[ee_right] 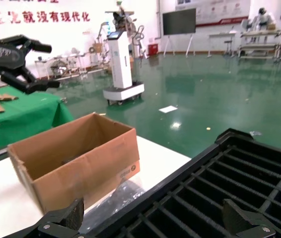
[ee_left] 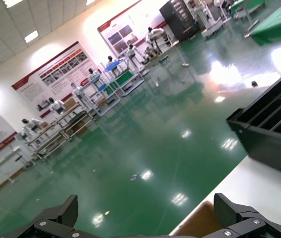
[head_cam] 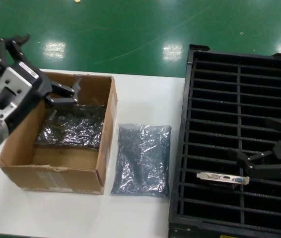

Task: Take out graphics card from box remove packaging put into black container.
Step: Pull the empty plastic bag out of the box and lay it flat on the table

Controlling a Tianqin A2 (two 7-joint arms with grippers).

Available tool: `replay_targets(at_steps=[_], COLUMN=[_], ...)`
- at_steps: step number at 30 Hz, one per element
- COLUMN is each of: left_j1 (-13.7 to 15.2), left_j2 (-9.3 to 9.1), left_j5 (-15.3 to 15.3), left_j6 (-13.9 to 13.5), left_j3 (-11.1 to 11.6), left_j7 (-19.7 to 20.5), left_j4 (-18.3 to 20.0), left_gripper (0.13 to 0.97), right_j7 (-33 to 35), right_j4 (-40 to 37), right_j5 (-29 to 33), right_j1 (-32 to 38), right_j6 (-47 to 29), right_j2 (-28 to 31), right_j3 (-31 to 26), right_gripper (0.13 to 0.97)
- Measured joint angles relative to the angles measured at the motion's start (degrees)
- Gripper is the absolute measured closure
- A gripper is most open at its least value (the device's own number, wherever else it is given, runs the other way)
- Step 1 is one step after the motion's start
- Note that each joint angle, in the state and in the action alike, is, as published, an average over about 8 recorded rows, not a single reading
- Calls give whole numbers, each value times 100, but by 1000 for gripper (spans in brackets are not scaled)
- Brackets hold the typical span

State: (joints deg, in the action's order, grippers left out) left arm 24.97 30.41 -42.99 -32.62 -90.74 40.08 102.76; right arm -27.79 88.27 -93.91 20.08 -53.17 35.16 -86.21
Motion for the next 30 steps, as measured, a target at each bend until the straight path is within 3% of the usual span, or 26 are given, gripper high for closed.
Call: replay_targets(at_steps=[30], left_j1=[-1139], left_j2=[-603], left_j5=[-2744], left_j6=[1489], left_j3=[-43], left_j7=[-1829], left_j4=[-506], left_gripper=[132], right_j7=[1268], right_j4=[155], right_j5=[-421], right_j1=[-916], right_j6=[2427], right_j2=[-820], right_j3=[-250], right_gripper=[129])
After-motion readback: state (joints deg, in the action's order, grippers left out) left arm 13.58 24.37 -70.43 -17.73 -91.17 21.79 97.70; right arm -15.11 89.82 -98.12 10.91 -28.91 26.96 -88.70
